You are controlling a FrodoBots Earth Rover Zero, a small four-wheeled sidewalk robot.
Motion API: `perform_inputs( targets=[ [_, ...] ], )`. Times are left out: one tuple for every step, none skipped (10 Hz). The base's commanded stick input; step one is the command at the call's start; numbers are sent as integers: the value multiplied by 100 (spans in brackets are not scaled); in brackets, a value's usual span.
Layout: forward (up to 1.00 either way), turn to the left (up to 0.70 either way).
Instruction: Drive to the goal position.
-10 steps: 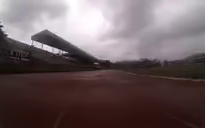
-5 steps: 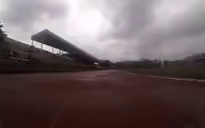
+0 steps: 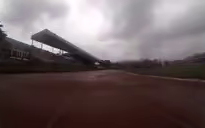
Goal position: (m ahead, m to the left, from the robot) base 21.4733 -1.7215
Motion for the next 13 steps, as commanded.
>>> perform_inputs(
  targets=[
    [50,0],
    [50,0],
    [50,0],
    [50,0],
    [50,0],
    [50,0],
    [50,0],
    [50,0],
    [50,0],
    [50,0],
    [50,0],
    [50,0],
    [50,0]
  ],
)
